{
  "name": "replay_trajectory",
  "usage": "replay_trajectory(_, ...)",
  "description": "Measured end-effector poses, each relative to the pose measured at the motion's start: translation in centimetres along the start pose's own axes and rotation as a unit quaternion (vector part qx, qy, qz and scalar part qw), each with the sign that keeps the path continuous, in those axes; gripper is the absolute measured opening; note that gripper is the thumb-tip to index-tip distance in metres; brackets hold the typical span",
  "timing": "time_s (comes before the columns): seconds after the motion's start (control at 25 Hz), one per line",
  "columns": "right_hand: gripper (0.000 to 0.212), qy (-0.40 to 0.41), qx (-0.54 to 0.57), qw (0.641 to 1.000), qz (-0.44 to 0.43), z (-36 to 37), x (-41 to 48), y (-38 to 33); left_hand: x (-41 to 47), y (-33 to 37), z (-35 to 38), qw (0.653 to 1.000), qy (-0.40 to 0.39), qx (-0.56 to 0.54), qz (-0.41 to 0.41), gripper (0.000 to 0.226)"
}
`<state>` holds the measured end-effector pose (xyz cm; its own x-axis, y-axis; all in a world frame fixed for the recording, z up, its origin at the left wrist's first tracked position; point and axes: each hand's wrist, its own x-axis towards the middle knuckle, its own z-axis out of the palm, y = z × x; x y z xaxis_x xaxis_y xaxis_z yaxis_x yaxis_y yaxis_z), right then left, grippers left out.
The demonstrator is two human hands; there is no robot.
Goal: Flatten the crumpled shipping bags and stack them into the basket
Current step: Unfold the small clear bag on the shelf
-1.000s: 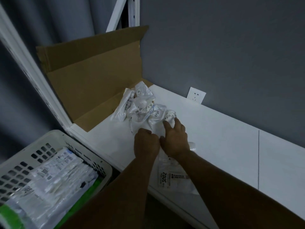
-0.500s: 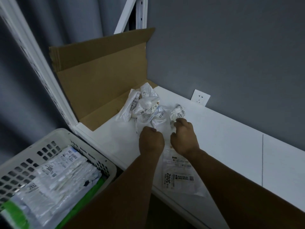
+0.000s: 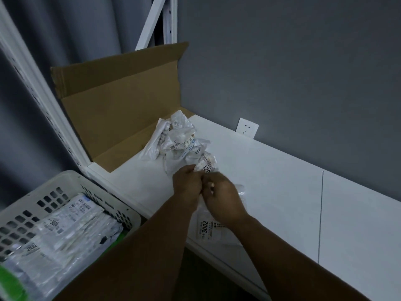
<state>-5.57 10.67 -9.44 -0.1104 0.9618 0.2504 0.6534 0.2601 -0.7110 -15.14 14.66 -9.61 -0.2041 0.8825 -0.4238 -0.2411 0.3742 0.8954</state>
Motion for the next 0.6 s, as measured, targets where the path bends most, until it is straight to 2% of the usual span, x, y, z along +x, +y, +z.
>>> replay_trajectory(0.12, 0.011, 0.112, 0.068, 0.983, 0.132, -0.8, 1.3, -1.0, -1.3, 1.8, 0.1, 0.999, 0.005, -0.009, 0.033, 0.017)
replay_trajectory(0.24, 0.021, 0.133, 0.148, 0.954, 0.224, -2.0, 2.2, -2.0, -3.1, 3.4, 0.2, 0.999, -0.014, -0.041, 0.021, 0.015)
replay_trajectory(0.36, 0.016, 0.148, 0.238, 0.927, 0.249, -3.3, 2.2, -2.6, -4.5, 4.5, 0.2, 0.992, -0.068, -0.100, -0.028, 0.011)
replay_trajectory(0.48, 0.021, 0.140, 0.352, 0.893, 0.241, -4.4, 1.9, -3.5, -4.7, 4.9, 0.2, 0.975, -0.122, -0.167, -0.082, 0.037)
replay_trajectory(0.6, 0.025, 0.126, 0.382, 0.884, 0.239, -4.7, 2.0, -3.8, -4.2, 4.5, 0.5, 0.949, -0.114, -0.277, -0.095, 0.028)
